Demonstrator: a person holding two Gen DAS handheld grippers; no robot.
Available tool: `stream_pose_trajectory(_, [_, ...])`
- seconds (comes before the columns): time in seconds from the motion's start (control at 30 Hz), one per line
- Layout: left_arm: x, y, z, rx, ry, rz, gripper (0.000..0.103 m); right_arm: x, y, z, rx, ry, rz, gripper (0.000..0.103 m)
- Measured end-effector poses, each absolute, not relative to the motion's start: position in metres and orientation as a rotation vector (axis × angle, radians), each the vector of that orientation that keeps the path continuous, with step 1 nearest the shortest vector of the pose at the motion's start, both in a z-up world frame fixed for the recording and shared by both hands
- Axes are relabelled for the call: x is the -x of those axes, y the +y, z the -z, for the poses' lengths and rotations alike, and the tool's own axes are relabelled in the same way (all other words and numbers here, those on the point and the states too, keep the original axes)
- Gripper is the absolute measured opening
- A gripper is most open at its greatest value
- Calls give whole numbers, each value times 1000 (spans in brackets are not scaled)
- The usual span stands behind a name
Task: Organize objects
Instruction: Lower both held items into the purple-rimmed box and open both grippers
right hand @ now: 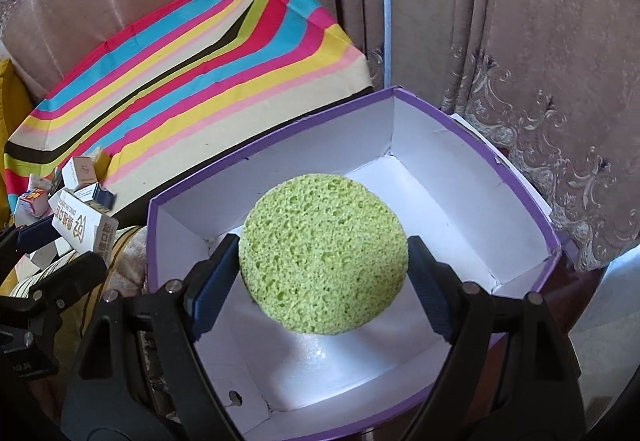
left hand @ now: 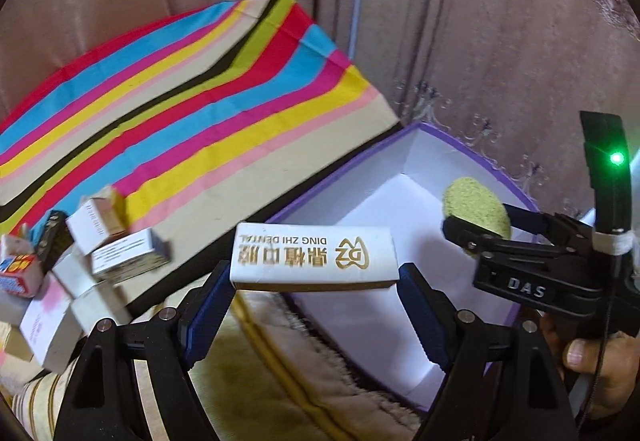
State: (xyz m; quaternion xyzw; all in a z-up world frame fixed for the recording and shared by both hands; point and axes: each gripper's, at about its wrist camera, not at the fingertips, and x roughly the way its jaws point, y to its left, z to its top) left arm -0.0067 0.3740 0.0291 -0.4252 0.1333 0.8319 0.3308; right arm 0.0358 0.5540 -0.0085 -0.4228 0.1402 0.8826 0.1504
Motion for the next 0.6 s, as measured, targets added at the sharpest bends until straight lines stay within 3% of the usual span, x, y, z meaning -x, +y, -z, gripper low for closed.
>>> stream_pose_trajectory(0.27, [10, 362, -32, 1134, 259, -2182, 86, -37, 553, 8, 1219, 387, -2507, 93])
stream_pose_trajectory(0.6, [14, 315, -46, 1078, 127, -2270, 86, -36, 534, -7, 1214, 338, -2544, 94])
